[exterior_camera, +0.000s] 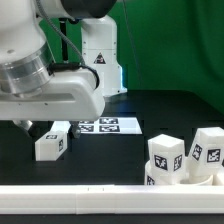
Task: Assemble stool
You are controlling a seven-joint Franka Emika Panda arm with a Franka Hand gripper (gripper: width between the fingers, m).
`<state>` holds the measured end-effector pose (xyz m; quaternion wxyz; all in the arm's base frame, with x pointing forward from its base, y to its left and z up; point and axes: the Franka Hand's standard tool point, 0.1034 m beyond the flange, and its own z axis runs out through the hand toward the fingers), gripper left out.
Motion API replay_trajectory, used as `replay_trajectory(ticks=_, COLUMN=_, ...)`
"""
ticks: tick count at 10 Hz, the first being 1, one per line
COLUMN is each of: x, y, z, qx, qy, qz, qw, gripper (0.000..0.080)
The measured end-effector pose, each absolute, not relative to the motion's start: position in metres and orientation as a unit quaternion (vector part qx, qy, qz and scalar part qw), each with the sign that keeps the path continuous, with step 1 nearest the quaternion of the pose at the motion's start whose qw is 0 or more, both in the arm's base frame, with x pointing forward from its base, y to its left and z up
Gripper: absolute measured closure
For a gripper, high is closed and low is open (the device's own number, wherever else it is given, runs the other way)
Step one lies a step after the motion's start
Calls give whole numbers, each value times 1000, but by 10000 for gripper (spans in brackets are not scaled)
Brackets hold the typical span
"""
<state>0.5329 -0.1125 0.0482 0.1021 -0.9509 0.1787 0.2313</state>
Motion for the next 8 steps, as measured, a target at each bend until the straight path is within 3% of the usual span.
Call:
replay_trajectory(ticks=5, x=518, y=-131, z=37, qx=-902, qy=158, qz=372, qw=150, gripper=150)
replay_trajectory(ticks=8, x=511, y=-126, z=24, qx=-886, qy=160, qz=409, qw=152, gripper=150)
